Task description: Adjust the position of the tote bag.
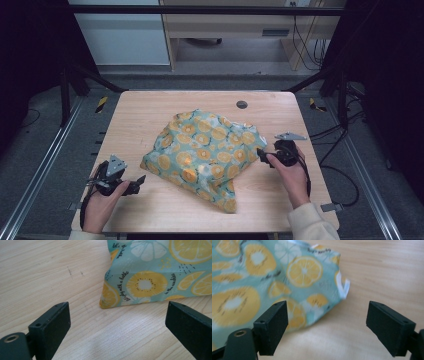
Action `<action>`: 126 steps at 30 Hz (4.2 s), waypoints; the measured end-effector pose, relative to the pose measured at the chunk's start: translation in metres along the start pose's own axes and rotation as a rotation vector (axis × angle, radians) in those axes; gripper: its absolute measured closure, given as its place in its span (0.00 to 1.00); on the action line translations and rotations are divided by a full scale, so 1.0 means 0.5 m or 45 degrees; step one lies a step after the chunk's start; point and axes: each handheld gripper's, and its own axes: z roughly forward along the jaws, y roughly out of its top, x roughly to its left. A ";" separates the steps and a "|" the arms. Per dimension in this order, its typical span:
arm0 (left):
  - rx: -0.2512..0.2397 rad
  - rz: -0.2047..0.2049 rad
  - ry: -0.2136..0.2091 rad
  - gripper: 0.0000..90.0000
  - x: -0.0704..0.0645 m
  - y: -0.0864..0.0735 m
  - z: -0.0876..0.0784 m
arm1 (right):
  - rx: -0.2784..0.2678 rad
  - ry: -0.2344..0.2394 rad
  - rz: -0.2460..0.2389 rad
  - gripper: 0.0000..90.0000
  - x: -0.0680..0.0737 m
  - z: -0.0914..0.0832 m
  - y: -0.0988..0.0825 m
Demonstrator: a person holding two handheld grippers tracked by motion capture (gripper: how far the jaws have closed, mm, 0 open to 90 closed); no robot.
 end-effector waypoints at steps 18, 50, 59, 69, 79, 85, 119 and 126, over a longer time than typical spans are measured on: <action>-0.140 0.035 -0.022 0.07 0.001 0.112 -0.012 | 0.143 0.173 0.013 0.72 -0.024 0.116 0.028; 0.162 -0.059 -0.139 0.10 0.029 0.321 0.244 | -0.051 0.218 -0.120 0.97 0.020 0.055 0.047; 0.211 -0.035 -0.177 0.58 0.016 0.302 0.250 | -0.068 0.209 -0.122 0.98 0.015 0.048 0.050; 0.075 -0.010 -0.171 1.00 0.017 0.280 0.191 | -0.119 0.189 -0.151 0.99 0.000 0.001 0.071; -0.032 -0.036 -0.132 1.00 0.018 0.263 0.154 | -0.158 0.162 -0.202 1.00 0.011 -0.033 0.099; -0.078 -0.002 -0.114 1.00 0.016 0.263 0.131 | -0.181 0.145 -0.232 1.00 0.014 -0.045 0.121; -0.367 0.052 0.005 1.00 -0.043 0.176 -0.036 | -0.494 0.238 -0.366 1.00 0.082 -0.210 0.042; -0.404 0.060 0.024 1.00 -0.052 0.146 -0.061 | -0.494 0.266 -0.354 0.99 0.092 -0.208 -0.002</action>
